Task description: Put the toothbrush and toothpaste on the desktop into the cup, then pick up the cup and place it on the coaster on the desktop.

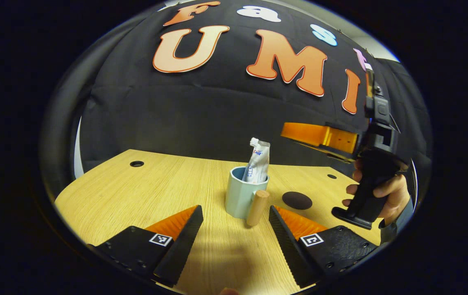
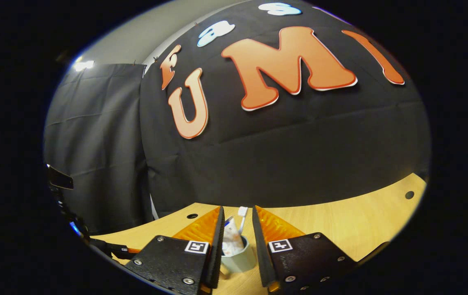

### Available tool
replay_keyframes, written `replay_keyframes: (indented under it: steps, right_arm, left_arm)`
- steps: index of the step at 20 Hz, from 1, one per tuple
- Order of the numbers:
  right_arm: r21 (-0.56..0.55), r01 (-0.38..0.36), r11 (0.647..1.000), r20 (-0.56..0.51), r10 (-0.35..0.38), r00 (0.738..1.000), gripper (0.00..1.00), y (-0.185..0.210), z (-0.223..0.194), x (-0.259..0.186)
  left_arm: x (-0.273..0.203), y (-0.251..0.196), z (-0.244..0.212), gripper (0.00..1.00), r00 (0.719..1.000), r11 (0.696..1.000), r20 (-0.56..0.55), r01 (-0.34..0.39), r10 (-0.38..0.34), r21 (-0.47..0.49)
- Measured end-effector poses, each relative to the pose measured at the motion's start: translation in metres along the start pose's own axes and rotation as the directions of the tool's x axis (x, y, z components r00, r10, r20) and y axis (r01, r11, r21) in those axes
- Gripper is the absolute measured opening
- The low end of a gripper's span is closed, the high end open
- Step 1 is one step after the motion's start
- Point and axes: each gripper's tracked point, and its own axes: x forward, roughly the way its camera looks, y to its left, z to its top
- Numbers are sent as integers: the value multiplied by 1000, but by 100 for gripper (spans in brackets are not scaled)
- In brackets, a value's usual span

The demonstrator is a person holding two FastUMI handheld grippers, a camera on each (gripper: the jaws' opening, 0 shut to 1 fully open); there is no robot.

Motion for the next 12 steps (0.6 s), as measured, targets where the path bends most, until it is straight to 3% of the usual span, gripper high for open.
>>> replay_keyframes:
  steps: [6, 12]
  right_arm:
    - [-43, 42, 998, 41, -40, 998, 71, -19, 38, -64]
    - [-145, 67, 987, 84, -56, 995, 87, -25, 70, -127]
  left_arm:
    - [3, -16, 22, 97, 999, 1000, -53, 6, -6, 0]
    - [20, -27, 31, 97, 983, 999, -181, 5, 4, 50]
